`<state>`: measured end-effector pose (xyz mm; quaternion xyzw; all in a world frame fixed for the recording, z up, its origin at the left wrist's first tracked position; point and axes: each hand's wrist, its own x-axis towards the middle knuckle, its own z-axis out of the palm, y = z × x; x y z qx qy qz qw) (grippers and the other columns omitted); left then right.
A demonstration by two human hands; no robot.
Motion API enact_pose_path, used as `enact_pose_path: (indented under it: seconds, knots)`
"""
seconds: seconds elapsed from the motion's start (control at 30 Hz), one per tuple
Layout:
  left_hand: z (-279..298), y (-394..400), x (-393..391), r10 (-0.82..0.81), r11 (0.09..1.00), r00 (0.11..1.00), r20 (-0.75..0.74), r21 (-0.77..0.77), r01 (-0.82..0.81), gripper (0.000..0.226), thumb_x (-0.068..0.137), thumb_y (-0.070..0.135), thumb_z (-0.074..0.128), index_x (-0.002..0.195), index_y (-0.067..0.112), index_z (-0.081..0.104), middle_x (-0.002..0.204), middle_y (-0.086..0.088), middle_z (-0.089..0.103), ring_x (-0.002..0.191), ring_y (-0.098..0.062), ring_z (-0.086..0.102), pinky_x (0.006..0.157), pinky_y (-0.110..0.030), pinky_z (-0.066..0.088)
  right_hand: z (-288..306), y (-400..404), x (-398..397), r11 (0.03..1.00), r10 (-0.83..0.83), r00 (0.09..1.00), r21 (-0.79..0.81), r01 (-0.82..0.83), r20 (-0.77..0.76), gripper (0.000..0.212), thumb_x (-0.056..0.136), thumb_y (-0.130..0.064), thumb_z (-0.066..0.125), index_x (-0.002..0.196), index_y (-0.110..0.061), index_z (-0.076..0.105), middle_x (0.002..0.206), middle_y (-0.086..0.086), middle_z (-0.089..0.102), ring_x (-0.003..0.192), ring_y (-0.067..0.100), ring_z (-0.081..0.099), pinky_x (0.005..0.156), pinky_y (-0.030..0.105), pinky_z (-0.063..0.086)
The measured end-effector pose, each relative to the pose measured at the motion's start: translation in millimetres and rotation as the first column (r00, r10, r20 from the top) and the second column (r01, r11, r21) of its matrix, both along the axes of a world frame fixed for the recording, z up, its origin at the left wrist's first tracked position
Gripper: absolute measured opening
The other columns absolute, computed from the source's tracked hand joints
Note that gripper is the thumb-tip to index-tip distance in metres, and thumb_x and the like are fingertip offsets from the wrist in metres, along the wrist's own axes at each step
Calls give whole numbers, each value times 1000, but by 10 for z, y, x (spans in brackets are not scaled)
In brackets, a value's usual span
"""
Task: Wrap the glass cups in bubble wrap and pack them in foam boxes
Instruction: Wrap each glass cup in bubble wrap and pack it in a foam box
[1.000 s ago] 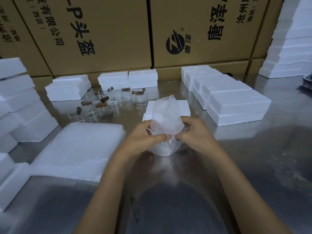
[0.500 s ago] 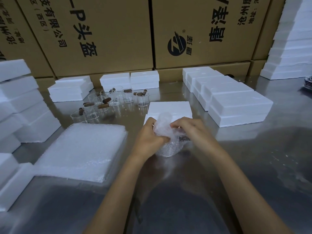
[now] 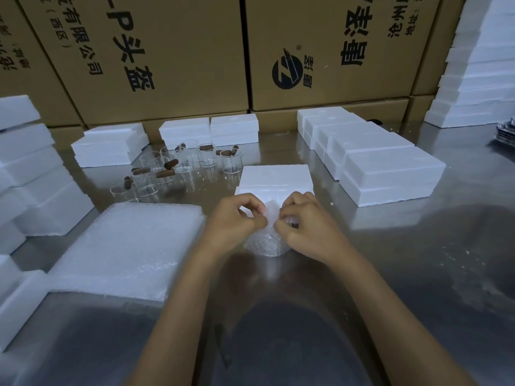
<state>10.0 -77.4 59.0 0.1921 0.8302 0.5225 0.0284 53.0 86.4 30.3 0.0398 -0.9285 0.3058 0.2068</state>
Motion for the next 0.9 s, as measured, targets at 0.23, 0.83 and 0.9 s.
enact_pose_path:
  seconds: [0.23, 0.83, 0.9]
  knots:
    - [-85, 76, 24, -148, 913, 919, -366, -408, -15, 17, 89, 14, 59, 84, 21, 74, 89, 13, 62, 88, -13, 54, 81, -37, 50, 177, -60, 100, 891, -32, 983, -450, -54, -182, 30, 75, -20, 47, 59, -17, 73, 67, -7, 71, 77, 7, 64, 63, 21, 50]
    - [-148, 32, -74, -105, 954, 916, -387, -300, -18, 25, 90, 8, 59, 101, 22, 77, 108, 15, 59, 103, -6, 50, 89, -22, 39, 75, -94, 24, 852, -198, 956, -520, 60, -215, 30, 75, -14, 45, 56, -14, 68, 63, -9, 68, 72, 8, 63, 61, 19, 46]
    - [-163, 33, -73, -116, 954, 918, -380, -299, -3, 20, 90, 12, 62, 98, 22, 77, 107, 17, 59, 102, -4, 50, 88, -23, 41, 67, -15, -12, 818, -242, 950, -568, 91, -196, 30, 78, -11, 45, 58, -15, 68, 68, -10, 70, 68, 5, 62, 60, 22, 46]
